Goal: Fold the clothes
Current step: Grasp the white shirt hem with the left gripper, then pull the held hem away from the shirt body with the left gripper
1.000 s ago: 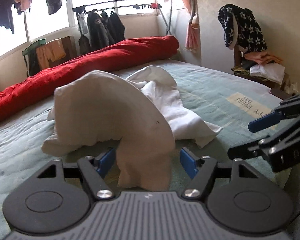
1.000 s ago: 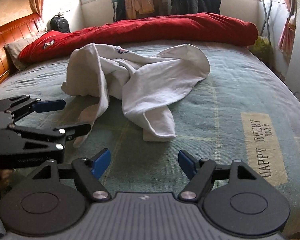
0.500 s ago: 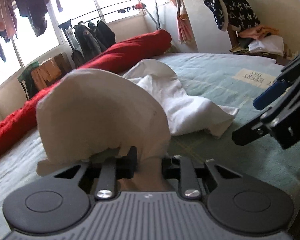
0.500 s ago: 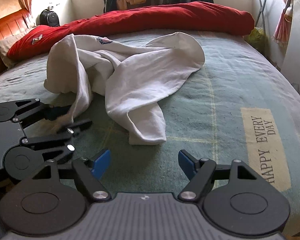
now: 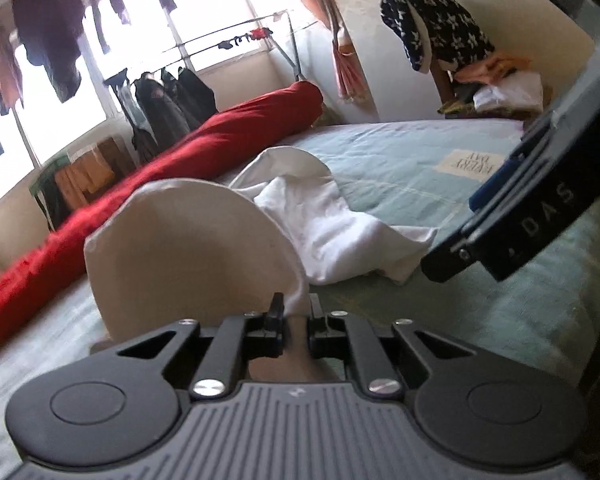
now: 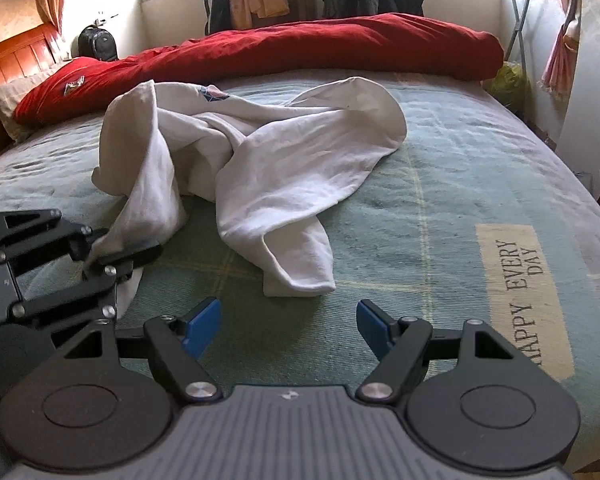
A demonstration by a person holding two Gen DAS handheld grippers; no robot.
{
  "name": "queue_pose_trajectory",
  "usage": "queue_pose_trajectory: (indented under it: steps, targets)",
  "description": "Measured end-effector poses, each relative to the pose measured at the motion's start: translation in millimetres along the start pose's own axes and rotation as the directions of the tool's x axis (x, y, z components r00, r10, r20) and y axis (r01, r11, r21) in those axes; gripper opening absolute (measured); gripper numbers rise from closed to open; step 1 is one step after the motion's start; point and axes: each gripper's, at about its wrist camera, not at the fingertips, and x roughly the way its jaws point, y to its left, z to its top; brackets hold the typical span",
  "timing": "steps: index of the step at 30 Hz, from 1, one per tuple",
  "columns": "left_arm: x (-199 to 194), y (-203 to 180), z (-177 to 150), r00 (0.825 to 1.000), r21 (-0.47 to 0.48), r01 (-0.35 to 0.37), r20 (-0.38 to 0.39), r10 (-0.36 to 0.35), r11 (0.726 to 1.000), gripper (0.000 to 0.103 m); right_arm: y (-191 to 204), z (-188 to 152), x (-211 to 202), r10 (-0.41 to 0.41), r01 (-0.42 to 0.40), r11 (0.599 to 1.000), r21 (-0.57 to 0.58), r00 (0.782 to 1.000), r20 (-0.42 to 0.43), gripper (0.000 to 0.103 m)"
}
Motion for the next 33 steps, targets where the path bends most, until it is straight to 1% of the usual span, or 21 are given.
queue_pose_trajectory:
  steps: [2, 4, 6, 8, 11, 13, 14, 16, 20, 22, 24, 28, 31, 33]
  targets:
    - [-3, 14, 2, 0.999, -0.069, 0.032, -0.008, -0.033, 0.997, 0.008, 0, 0, -5, -0.004, 0.004, 1.0, -0.004, 1.0, 0.007, 0.079]
    - [-9, 32, 0, 0.999, -0.114, 0.036, -0.008, -0.037, 0.993, 0.008, 0, 2, -9, -0.003, 0.003, 1.0, -0.006, 1.0, 0.016, 0.079]
    - [-16, 58, -3, 0.999, -0.151, 0.047, -0.012, -0.049, 0.987, 0.008, 1, 3, -12, -0.002, 0.002, 1.0, -0.009, 1.0, 0.022, 0.079]
    - [-20, 89, -6, 0.997, -0.211, 0.053, -0.035, -0.062, 0.976, 0.008, 3, 4, -14, -0.002, 0.002, 1.0, -0.013, 1.0, 0.027, 0.079]
    - [-22, 139, -13, 0.994, -0.317, 0.045, -0.082, -0.075, 0.947, 0.008, 8, 4, -16, 0.013, -0.012, 1.0, -0.016, 0.999, 0.035, 0.079]
    - [-23, 164, -18, 0.991, -0.335, 0.02, -0.115, -0.062, 0.942, 0.008, 12, 3, -17, 0.028, -0.028, 0.999, -0.018, 0.999, 0.039, 0.079]
    - [-21, 176, -22, 0.988, -0.328, 0.009, -0.141, -0.058, 0.945, 0.008, 15, 2, -16, 0.036, -0.036, 0.999, -0.02, 0.999, 0.039, 0.079]
    - [-18, 194, -26, 0.979, -0.305, 0.02, -0.186, -0.081, 0.952, 0.008, 18, 2, -17, 0.048, -0.047, 0.999, -0.025, 0.998, 0.039, 0.079]
    - [-21, 221, -32, 0.97, -0.296, -0.037, -0.239, -0.036, 0.954, 0.008, 25, 3, -20, 0.067, -0.065, 0.997, -0.035, 0.997, 0.046, 0.079]
    - [-29, 239, -33, 0.972, -0.329, -0.065, -0.235, -0.015, 0.942, 0.008, 27, 4, -23, 0.072, -0.07, 0.997, -0.042, 0.996, 0.054, 0.079]
    - [-37, 258, -34, 0.973, -0.372, -0.09, -0.23, 0.002, 0.924, 0.008, 30, 5, -23, 0.075, -0.072, 0.996, -0.047, 0.996, 0.056, 0.079]
    - [-51, 296, -39, 0.969, -0.427, -0.161, -0.238, 0.062, 0.89, 0.008, 32, 5, -22, 0.074, -0.071, 0.996, -0.054, 0.996, 0.052, 0.079]
    - [-62, 325, -48, 0.96, -0.458, -0.225, -0.255, 0.116, 0.86, 0.008, 33, 6, -20, 0.072, -0.07, 0.996, -0.057, 0.996, 0.046, 0.079]
    - [-67, 341, -58, 0.952, -0.481, -0.256, -0.275, 0.133, 0.839, 0.008, 33, 6, -18, 0.068, -0.066, 0.996, -0.058, 0.997, 0.04, 0.079]
